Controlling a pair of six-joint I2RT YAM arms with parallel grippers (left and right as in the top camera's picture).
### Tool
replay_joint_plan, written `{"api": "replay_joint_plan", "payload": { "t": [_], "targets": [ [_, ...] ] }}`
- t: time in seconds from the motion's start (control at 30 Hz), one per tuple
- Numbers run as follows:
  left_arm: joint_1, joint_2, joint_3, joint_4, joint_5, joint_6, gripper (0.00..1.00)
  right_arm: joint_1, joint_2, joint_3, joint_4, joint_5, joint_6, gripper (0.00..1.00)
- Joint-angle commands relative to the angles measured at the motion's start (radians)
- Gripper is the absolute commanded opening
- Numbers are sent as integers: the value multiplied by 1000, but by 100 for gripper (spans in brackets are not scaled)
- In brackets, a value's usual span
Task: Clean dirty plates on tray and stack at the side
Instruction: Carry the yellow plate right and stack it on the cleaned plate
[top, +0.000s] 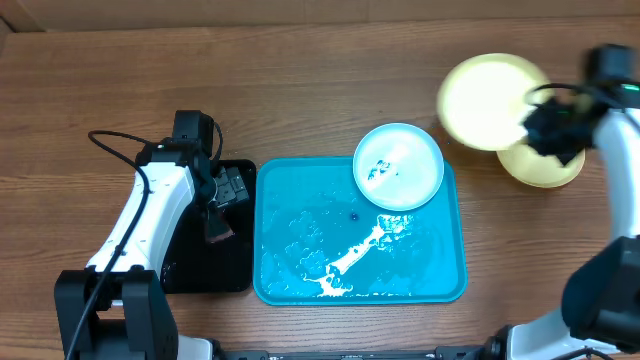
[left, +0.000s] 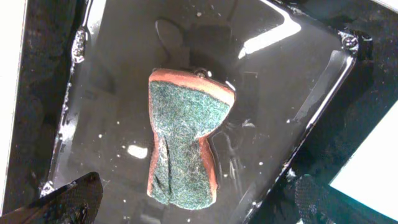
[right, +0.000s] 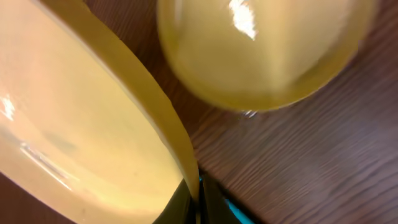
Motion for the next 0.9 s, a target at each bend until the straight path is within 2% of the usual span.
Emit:
{"api": "replay_joint_plan", "payload": {
  "t": [0.0,0.27,0.7,0.73,0.77,0.8,0.87],
  "targets": [
    [-2,2,5,3,6,5,100,-116,-8,27,8,-55,-54,4],
    [-2,2,5,1,5,5,100,-241,124,27,46,-2,-95,4],
    [-2,2,5,-37,4,14,100,-264,295,27,143,-2,-71,4],
    [-2,2,5,-39,4,22,100,-264,298,27,146,-3,-71,19],
    [-2,2,5,-43,1,24,100,-264,303,27,149,-2,-71,41],
    [-2,2,5,-45,-1,24,100,-264,304,27,153,-3,-71,48],
    [-2,2,5,-45,-2,24,100,-264,304,27,157,-3,-74,44]
  ]
}}
